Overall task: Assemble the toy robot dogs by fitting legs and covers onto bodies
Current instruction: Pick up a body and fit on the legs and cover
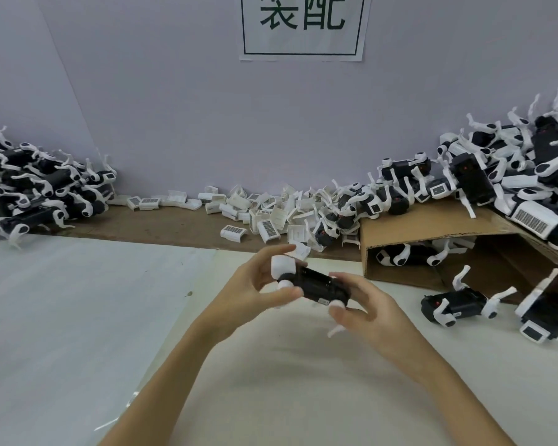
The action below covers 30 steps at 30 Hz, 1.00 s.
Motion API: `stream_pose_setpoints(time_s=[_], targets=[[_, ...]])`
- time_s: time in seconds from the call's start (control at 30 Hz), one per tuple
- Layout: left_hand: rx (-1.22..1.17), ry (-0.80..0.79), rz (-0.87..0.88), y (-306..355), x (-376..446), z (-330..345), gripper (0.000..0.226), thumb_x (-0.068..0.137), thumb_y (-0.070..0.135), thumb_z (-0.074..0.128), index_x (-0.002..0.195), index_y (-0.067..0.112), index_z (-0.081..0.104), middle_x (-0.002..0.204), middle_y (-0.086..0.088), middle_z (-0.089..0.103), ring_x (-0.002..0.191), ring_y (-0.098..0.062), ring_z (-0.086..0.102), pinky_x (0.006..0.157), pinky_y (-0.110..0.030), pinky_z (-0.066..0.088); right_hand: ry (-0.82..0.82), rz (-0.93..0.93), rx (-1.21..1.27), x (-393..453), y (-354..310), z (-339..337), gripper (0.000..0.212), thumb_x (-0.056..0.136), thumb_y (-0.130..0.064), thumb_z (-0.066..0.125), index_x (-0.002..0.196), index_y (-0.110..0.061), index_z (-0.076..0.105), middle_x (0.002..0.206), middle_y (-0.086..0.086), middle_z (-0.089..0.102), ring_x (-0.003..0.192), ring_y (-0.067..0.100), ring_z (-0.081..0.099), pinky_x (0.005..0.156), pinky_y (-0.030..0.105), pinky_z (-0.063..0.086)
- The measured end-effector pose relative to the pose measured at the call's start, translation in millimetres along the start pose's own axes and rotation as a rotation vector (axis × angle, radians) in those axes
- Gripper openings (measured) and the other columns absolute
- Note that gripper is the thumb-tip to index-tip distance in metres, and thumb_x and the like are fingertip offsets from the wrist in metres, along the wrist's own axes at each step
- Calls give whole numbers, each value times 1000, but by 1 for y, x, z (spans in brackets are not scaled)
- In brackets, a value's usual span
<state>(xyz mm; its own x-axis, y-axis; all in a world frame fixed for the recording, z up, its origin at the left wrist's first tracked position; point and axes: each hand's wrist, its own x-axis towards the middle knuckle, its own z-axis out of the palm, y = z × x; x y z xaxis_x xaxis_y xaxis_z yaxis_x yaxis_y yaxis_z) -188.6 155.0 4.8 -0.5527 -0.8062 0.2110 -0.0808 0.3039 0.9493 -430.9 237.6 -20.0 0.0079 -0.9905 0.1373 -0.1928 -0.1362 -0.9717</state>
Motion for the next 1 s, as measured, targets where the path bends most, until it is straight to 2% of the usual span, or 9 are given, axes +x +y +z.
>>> stream_pose_setpoints(time_s=[0.1,0.2,0.33,0.47,0.6,0.7,0.77,0.9,1.0], targets=[[247,59,249,-2,-2,5,70,78,35,96,139,36,62,133,11,71,129,-20,64,107,-28,50,19,-14,-269,1,6,-3,61,92,-30,80,141,-52,52,141,-28,59,122,3,65,108,30,51],[416,128,424,2,-5,24,72,75,47,96,138,32,65,135,17,69,128,-15,63,104,-29,51,40,-97,-364,0,6,7,71,95,-25,77,147,-58,41,138,-37,55,127,-7,57,101,10,45],[679,108,635,4,-8,48,61,88,56,83,137,22,69,132,11,66,123,-11,60,104,-38,43,25,-199,-407,4,16,17,58,92,-7,72,124,-52,56,116,-24,67,111,5,67,88,17,50],[593,61,592,3,-7,54,32,110,41,55,134,27,72,135,15,64,128,-11,59,109,-39,38,71,-233,-399,4,18,19,50,93,-5,72,119,-46,58,112,-26,67,106,4,68,83,15,51],[396,152,395,5,-6,42,39,115,32,38,132,31,73,137,21,68,137,-7,56,111,-39,38,214,-284,-394,3,14,21,47,86,-25,85,123,-44,62,116,-18,64,106,6,64,78,16,52],[82,329,222,6,-5,41,50,110,57,34,118,34,77,115,11,77,115,-14,69,85,-47,58,323,-327,-497,2,11,32,52,78,-40,89,120,-29,60,116,-12,53,105,3,60,77,14,52],[-80,457,182,3,-3,47,61,106,62,37,95,20,81,94,-2,79,93,-19,74,76,-43,56,332,-387,-621,0,9,47,58,76,-45,89,118,-23,55,116,-8,45,99,8,61,73,17,56],[-286,605,163,-3,-1,41,75,107,59,39,66,8,75,70,-16,72,70,-32,70,67,-32,52,261,-400,-681,-4,4,61,63,83,-72,68,124,-29,45,118,-10,38,101,6,59,73,18,56],[-345,678,86,-7,5,15,78,105,64,37,61,10,74,72,-20,73,77,-34,70,74,-34,52,219,-359,-483,0,-2,58,48,98,-75,42,131,-41,43,121,-17,49,106,9,58,77,17,49]])
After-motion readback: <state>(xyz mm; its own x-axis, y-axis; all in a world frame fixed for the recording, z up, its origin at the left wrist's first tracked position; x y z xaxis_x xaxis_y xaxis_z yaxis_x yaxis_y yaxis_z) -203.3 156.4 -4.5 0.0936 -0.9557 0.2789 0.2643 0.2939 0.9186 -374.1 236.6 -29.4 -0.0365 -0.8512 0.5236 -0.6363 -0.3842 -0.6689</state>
